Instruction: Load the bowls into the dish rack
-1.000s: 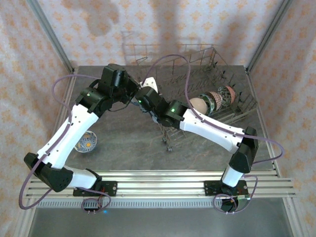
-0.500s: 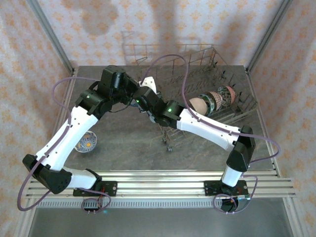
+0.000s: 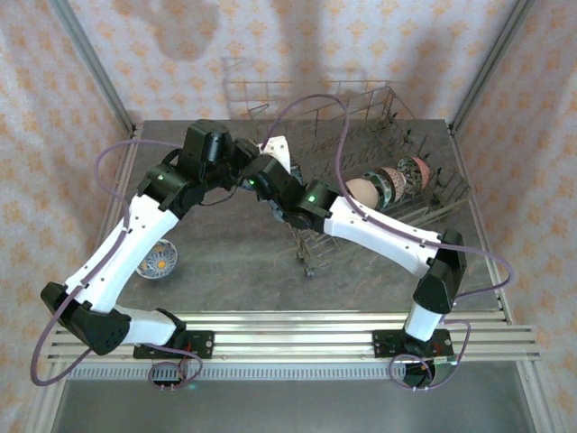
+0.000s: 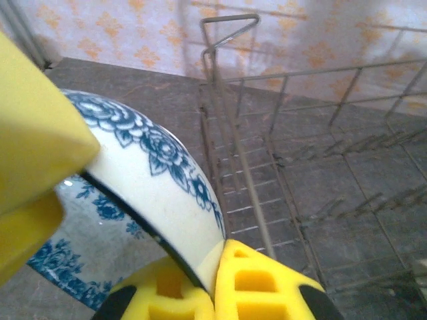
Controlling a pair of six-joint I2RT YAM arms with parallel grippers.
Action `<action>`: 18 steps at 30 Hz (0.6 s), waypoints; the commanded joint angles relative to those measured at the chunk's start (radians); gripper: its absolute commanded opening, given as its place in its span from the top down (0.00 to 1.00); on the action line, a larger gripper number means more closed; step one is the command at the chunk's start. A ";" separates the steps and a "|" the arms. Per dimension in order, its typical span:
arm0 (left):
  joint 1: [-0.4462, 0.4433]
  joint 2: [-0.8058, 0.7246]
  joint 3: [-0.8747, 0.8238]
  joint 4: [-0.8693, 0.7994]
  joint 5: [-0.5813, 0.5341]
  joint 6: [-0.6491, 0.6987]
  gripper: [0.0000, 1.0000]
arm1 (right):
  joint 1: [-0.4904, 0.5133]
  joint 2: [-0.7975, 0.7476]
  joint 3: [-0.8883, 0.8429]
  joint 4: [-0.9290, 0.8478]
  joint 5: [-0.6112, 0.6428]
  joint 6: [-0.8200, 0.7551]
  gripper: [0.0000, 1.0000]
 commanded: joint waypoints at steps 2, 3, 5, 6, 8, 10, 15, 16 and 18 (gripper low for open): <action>0.003 -0.051 0.046 0.017 -0.037 0.054 0.30 | -0.033 0.006 0.086 -0.097 0.053 0.079 1.00; 0.005 -0.054 0.066 0.005 -0.044 0.069 0.24 | -0.043 0.011 0.095 -0.113 0.041 0.088 1.00; 0.010 -0.058 0.110 -0.034 -0.068 0.101 0.14 | -0.054 0.009 0.102 -0.123 0.027 0.091 1.00; 0.014 -0.060 0.126 -0.047 -0.075 0.112 0.09 | -0.055 0.010 0.102 -0.121 0.024 0.084 1.00; 0.025 -0.059 0.150 -0.067 -0.077 0.132 0.05 | -0.057 0.009 0.106 -0.128 0.029 0.078 1.00; 0.046 -0.060 0.165 -0.084 -0.069 0.146 0.01 | -0.064 0.012 0.120 -0.155 0.047 0.075 1.00; 0.113 -0.092 0.157 -0.138 -0.052 0.215 0.01 | -0.109 0.001 0.195 -0.276 0.143 0.069 1.00; 0.126 -0.103 0.146 -0.151 -0.057 0.243 0.01 | -0.120 -0.005 0.207 -0.291 0.153 0.060 1.00; 0.137 -0.124 0.115 -0.173 -0.069 0.296 0.01 | -0.146 -0.018 0.233 -0.340 0.178 0.042 1.00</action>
